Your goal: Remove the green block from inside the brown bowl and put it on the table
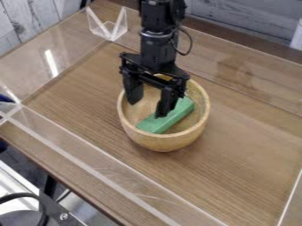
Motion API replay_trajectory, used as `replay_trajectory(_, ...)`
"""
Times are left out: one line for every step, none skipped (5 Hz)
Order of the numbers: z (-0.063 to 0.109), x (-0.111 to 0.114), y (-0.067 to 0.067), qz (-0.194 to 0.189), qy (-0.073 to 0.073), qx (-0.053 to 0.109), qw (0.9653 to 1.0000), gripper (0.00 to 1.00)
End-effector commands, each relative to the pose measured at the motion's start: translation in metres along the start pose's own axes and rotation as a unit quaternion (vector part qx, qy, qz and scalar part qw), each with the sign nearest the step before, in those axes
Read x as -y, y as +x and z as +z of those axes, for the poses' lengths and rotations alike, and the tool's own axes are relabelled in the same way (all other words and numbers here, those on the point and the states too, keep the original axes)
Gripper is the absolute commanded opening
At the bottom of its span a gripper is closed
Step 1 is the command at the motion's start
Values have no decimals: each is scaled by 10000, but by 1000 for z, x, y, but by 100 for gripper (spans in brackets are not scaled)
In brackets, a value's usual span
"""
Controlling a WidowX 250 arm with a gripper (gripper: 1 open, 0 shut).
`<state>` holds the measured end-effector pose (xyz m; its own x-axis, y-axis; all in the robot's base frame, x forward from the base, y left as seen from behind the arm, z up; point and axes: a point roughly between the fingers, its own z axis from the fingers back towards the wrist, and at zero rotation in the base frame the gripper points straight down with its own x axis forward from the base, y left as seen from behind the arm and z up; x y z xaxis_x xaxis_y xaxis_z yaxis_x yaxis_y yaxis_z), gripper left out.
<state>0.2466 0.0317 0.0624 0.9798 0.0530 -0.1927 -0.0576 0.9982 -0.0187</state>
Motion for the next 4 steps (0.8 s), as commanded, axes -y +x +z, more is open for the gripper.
replay_trajectory(4, 1, 5, -6, 154, 179, 9997, 100)
replay_trajectory(-6, 3, 1, -183, 61, 133, 9997, 100)
replay_trajectory(-13, 9, -3, -432, -54, 183, 9989, 100)
replay_trajectory(-5, 8, 1, -406, 39, 283, 9988, 100)
